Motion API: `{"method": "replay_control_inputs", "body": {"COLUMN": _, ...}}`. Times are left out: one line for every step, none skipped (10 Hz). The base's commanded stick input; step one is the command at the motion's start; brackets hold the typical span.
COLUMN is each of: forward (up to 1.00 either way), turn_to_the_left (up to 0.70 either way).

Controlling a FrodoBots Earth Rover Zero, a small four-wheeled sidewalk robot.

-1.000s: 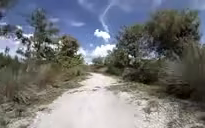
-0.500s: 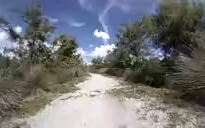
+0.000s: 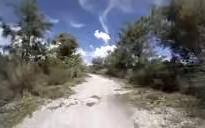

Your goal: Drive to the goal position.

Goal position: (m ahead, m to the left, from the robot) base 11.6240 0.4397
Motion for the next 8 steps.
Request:
{"method": "replay_control_inputs", "body": {"forward": 0.85, "turn_to_the_left": 0.00}}
{"method": "replay_control_inputs", "body": {"forward": 0.85, "turn_to_the_left": 0.00}}
{"method": "replay_control_inputs", "body": {"forward": 0.85, "turn_to_the_left": 0.00}}
{"method": "replay_control_inputs", "body": {"forward": 0.85, "turn_to_the_left": 0.00}}
{"method": "replay_control_inputs", "body": {"forward": 0.85, "turn_to_the_left": 0.00}}
{"method": "replay_control_inputs", "body": {"forward": 0.85, "turn_to_the_left": 0.00}}
{"method": "replay_control_inputs", "body": {"forward": 0.85, "turn_to_the_left": 0.00}}
{"method": "replay_control_inputs", "body": {"forward": 0.85, "turn_to_the_left": 0.00}}
